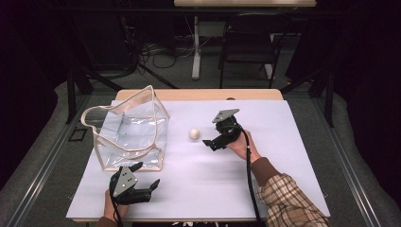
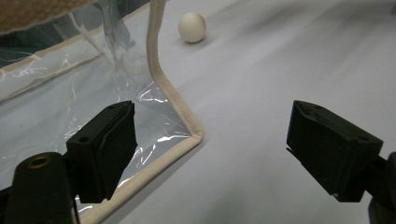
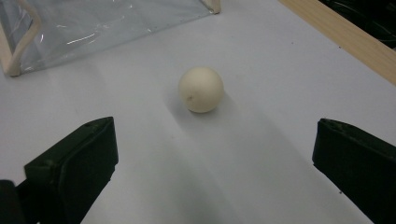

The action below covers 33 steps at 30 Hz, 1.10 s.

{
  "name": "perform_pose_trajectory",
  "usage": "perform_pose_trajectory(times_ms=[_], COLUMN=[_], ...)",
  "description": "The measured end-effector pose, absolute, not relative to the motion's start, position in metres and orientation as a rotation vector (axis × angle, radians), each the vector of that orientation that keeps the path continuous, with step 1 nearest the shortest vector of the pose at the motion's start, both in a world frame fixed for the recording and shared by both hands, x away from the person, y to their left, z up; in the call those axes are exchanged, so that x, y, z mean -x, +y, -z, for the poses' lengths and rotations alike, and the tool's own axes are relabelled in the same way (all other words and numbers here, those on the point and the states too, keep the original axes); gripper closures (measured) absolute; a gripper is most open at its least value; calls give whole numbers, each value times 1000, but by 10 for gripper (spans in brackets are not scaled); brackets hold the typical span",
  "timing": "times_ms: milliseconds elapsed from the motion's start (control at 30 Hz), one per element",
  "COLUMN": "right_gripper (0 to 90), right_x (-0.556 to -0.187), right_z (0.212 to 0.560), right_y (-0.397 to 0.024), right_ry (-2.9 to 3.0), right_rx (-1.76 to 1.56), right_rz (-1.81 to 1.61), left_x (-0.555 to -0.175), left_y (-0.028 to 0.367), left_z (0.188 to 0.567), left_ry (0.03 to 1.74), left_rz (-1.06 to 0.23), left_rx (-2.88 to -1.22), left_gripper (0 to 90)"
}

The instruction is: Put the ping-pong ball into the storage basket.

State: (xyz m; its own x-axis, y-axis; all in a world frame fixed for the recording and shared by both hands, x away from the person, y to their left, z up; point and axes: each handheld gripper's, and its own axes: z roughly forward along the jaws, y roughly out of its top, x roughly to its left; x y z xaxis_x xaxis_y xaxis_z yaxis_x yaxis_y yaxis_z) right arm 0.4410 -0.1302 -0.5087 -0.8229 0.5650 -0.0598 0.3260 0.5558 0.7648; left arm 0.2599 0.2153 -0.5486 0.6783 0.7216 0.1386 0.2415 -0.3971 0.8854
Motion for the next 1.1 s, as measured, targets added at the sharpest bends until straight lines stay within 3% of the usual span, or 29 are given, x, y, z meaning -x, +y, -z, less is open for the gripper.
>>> perform_pose_trajectory(times_ms=[1100], right_gripper=[0], right_x=[-466], right_z=[506], right_y=[-107], right_ry=[2521], right_rx=[-739], right_rz=[-1133], left_x=[-260], left_y=[215], left_z=[549], left_ry=[750], left_rz=[-644], left_rx=[-1953], left_gripper=[161])
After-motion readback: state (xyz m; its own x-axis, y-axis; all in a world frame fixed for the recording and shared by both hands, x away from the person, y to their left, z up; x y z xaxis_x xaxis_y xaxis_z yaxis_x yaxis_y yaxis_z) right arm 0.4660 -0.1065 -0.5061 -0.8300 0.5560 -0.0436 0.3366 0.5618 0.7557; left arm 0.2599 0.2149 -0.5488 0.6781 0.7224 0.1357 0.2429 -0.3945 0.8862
